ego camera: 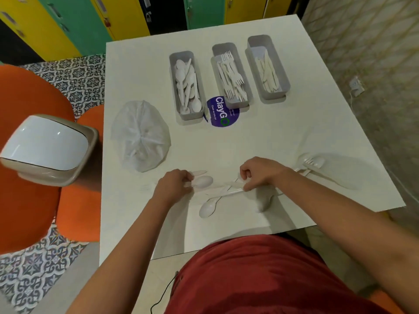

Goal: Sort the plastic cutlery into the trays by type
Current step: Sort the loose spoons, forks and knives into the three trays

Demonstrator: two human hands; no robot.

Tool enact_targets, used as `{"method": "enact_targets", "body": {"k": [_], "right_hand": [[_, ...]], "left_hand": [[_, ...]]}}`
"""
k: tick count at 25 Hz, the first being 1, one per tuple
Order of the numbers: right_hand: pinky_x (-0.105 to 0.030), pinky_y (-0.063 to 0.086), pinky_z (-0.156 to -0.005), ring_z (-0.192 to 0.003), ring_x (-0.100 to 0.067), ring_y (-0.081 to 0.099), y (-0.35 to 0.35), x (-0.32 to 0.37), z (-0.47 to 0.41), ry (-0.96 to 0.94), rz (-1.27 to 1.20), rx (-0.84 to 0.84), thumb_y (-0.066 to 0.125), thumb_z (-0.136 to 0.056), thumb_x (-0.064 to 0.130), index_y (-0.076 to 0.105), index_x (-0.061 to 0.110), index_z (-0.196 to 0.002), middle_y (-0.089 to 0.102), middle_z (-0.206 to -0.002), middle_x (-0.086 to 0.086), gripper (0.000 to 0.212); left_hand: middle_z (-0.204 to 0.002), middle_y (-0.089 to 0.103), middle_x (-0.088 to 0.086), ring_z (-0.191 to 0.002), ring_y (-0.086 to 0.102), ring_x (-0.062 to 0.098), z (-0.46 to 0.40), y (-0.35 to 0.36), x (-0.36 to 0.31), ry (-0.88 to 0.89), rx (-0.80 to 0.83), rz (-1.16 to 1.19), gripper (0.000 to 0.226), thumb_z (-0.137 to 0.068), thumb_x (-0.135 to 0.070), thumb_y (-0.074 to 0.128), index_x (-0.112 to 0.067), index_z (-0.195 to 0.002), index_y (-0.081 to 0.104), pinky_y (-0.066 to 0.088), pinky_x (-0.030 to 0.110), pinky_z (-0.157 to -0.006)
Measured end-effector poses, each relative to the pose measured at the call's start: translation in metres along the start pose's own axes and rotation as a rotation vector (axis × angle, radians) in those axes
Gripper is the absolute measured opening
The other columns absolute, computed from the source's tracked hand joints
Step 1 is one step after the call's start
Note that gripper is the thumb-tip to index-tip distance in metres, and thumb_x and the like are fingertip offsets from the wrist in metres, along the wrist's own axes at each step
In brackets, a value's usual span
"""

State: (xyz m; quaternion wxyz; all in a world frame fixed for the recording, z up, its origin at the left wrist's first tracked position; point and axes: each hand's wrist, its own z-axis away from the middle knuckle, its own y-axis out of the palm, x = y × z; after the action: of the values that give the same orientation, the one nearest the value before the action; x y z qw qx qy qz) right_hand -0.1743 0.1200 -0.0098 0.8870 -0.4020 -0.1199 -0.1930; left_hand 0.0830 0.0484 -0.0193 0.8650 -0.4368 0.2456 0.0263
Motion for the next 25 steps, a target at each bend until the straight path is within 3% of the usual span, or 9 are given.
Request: {"method": "enact_targets", "body": {"k": [8, 12, 15, 20, 25], "right_hand": [[-0.023, 0.036, -0.057, -0.078, -0.014, 0.05, 0.012, 0.002, 0.009, 0.017, 0.022, -0.149, 0.058, -0.078, 0.016, 0.064, 0.019, -0.092, 0.053, -0.086, 0.008, 0.016], [-0.02, 0.035, -0.055, -0.075, -0.015, 0.05, 0.016, 0.004, 0.009, 0.049, -0.074, -0.191, 0.055, -0.082, 0.016, 0.059, 0.023, -0.086, 0.053, -0.084, 0.006, 0.009], [-0.021, 0.036, -0.056, -0.075, -0.017, 0.052, 0.017, 0.003, 0.008, 0.085, -0.138, -0.227, 0.05, -0.086, 0.015, 0.063, 0.018, -0.093, 0.056, -0.087, 0.003, 0.015], [-0.027, 0.04, -0.066, -0.078, -0.02, 0.053, 0.012, 0.002, 0.006, 0.098, -0.219, -0.334, 0.042, -0.092, 0.013, 0.063, 0.013, -0.1, 0.056, -0.089, 0.001, 0.022], [-0.024, 0.036, -0.054, -0.062, -0.014, 0.049, -0.002, 0.003, 0.002, 0.079, -0.382, -0.377, 0.046, -0.094, 0.016, 0.057, 0.013, -0.099, 0.057, -0.089, -0.001, 0.013]], "left_hand": [[-0.109, 0.063, 0.002, -0.107, 0.055, 0.025, 0.001, 0.008, 0.0, 0.031, -0.097, -0.165, 0.027, -0.085, -0.026, 0.06, -0.025, -0.111, 0.066, 0.035, 0.032, -0.085], [-0.107, 0.066, 0.003, -0.103, 0.059, 0.024, 0.002, 0.007, -0.001, 0.03, -0.124, -0.068, 0.024, -0.085, -0.026, 0.061, -0.022, -0.107, 0.069, 0.04, 0.033, -0.088], [-0.102, 0.069, 0.005, -0.098, 0.062, 0.025, 0.004, 0.005, -0.002, 0.025, -0.164, 0.044, 0.017, -0.086, -0.027, 0.063, -0.018, -0.098, 0.071, 0.047, 0.035, -0.085], [-0.096, 0.07, 0.006, -0.091, 0.062, 0.028, 0.0, -0.001, -0.013, 0.036, -0.234, 0.059, 0.017, -0.092, -0.023, 0.052, -0.013, -0.094, 0.066, 0.044, 0.032, -0.075], [-0.104, 0.067, -0.005, -0.1, 0.061, 0.02, -0.004, 0.0, -0.019, -0.008, -0.021, -0.087, 0.022, -0.076, -0.031, 0.068, -0.025, -0.098, 0.066, 0.047, 0.03, -0.083]]}}
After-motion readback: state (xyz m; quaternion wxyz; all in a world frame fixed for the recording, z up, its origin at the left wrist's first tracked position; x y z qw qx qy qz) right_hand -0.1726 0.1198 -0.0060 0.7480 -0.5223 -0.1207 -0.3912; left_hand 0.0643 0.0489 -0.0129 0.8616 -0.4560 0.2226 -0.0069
